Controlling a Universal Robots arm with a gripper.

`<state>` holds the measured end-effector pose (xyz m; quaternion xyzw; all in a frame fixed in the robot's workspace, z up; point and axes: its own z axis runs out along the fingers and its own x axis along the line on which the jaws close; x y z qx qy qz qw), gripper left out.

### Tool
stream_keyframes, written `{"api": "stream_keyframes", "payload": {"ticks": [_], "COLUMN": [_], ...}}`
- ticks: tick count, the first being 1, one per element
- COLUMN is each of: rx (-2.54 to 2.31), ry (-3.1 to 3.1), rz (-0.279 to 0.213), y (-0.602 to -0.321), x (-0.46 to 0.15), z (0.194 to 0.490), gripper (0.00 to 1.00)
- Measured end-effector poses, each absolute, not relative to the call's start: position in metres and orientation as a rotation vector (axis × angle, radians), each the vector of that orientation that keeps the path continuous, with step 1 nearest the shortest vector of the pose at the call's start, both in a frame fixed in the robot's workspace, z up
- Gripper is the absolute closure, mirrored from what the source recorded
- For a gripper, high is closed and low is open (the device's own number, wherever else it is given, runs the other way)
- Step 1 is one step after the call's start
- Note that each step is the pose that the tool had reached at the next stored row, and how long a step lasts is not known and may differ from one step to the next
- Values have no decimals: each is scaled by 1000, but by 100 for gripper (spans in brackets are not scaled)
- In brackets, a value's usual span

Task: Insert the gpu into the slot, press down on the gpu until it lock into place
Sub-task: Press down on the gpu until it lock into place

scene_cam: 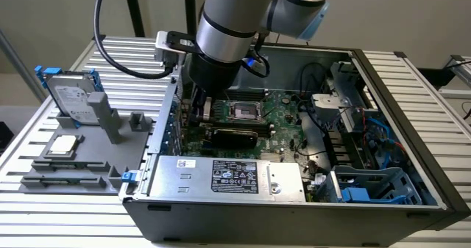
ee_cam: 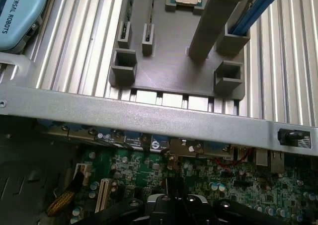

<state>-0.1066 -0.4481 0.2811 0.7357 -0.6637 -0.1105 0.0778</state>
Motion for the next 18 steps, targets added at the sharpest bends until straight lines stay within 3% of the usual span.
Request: {"api": "stream_keyframes", "payload": {"ticks": [18], "rx": [2159], "ry": [-1975], "rz": [-359], "y": [-449], "x": [-111], "z": [293], "gripper": [89]}}
